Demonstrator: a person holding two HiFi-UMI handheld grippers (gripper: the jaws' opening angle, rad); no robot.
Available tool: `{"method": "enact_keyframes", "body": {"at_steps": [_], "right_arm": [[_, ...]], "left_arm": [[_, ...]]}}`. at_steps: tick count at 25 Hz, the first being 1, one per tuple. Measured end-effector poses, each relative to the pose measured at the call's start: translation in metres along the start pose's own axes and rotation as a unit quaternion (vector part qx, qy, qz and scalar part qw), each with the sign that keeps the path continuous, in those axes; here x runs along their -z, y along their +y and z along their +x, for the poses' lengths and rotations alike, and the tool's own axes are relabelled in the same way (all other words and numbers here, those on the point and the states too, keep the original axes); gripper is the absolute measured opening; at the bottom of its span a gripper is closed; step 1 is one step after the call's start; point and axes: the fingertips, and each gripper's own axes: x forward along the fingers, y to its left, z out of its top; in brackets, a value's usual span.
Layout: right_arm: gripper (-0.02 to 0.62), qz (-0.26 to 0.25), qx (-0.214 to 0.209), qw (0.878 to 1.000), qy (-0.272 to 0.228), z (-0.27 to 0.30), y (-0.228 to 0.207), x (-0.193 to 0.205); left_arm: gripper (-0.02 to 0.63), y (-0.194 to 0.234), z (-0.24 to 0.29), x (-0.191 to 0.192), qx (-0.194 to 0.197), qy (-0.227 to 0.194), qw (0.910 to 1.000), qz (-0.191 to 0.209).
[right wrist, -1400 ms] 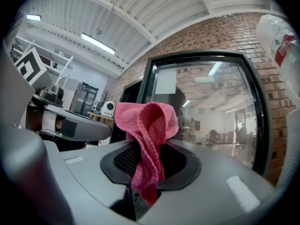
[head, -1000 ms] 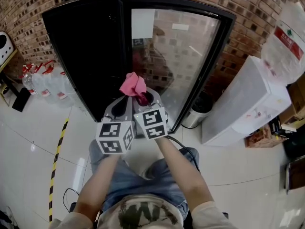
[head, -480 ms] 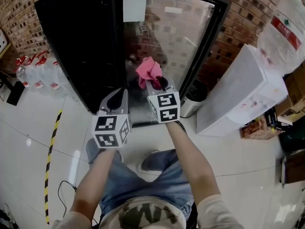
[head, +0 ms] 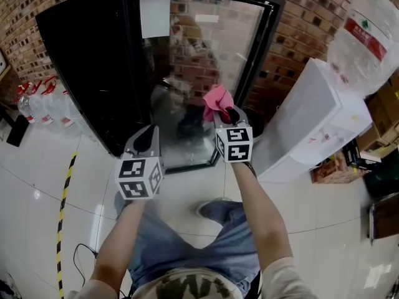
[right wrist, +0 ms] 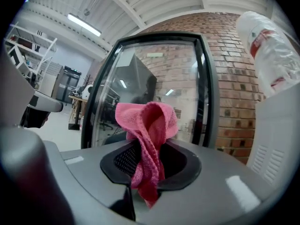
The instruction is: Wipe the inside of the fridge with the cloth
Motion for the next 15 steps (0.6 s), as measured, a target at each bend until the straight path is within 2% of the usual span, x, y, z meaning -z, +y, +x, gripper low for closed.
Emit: {"method": "enact_keyframes", "body": {"at_steps": [9,12,15], "right_arm": [[0.107,0.018,0.046,0.999,0.012,-0.003,-0.068,0.027],[0.107,0.024,0.035,0.999,0.0,-0.007,-0.058,0.028],[0.107,0.024,0.004,0.999,-0.024,-0.012,-0.021,0.021]], "left_arm": [[-0.005,-0.014,0.021,0.015,-0.002,0.014,0.9998,0.013],[-0.005,-0.014,0.023,0.018,-0.008,0.012,0.9998,0.015],[-0.005,-0.013,0.021,0.021,-0.014,0.009,0.9997,0.015]]}}
